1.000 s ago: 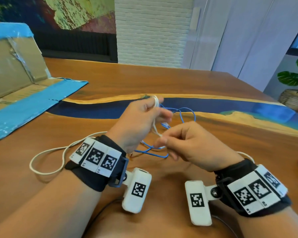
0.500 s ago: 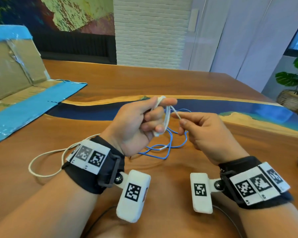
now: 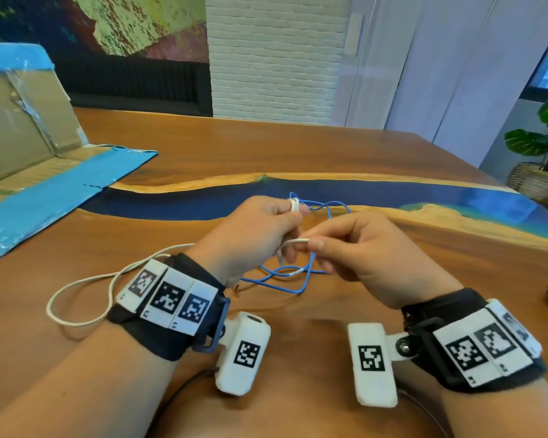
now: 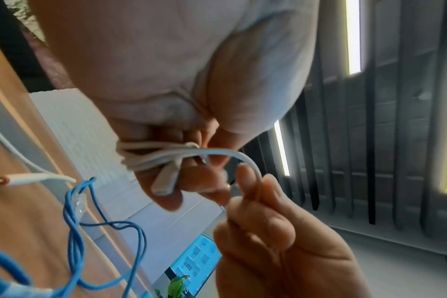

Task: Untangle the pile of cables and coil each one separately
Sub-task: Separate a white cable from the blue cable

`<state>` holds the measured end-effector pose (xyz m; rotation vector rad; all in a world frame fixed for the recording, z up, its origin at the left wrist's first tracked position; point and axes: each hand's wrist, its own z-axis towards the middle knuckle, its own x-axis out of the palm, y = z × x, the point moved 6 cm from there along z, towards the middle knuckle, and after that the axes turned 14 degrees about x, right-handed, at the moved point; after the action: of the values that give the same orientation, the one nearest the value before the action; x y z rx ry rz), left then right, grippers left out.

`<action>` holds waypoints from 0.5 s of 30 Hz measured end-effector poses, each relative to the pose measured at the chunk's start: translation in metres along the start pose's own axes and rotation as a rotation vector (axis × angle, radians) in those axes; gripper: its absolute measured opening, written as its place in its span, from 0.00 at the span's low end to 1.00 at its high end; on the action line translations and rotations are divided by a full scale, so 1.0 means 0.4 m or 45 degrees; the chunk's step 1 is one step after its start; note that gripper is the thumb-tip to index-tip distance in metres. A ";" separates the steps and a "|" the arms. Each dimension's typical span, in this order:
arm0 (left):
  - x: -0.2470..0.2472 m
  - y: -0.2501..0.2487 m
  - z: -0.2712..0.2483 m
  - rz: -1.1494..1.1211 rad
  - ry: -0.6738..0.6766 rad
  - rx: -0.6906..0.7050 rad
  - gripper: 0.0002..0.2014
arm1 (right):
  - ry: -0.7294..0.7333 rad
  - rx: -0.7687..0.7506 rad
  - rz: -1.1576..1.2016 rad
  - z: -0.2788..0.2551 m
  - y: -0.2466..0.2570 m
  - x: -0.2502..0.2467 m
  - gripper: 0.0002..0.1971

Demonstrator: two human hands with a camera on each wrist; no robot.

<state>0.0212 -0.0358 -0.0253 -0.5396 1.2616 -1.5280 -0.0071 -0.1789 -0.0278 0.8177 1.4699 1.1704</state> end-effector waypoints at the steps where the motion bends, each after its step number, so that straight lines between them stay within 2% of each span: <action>1: 0.010 0.002 -0.003 0.028 0.089 -0.011 0.17 | -0.040 -0.019 0.119 0.002 -0.001 -0.020 0.12; 4: 0.036 0.000 -0.018 -0.084 0.268 -0.069 0.29 | -0.119 -0.054 0.401 0.009 -0.011 -0.057 0.16; 7: 0.054 -0.009 -0.026 -0.352 0.329 -0.069 0.29 | -0.233 -0.092 0.512 0.017 -0.015 -0.072 0.16; 11: 0.056 -0.015 -0.017 -0.746 0.223 -0.092 0.24 | -0.381 -0.095 0.464 0.030 -0.030 -0.080 0.06; 15: 0.059 -0.015 -0.012 -0.918 0.141 -0.096 0.23 | -0.331 -0.085 0.297 0.034 -0.034 -0.030 0.04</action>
<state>0.0063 -0.0553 -0.0276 -1.0492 1.2791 -2.1263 0.0100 -0.1906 -0.0368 1.0730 1.1393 1.2260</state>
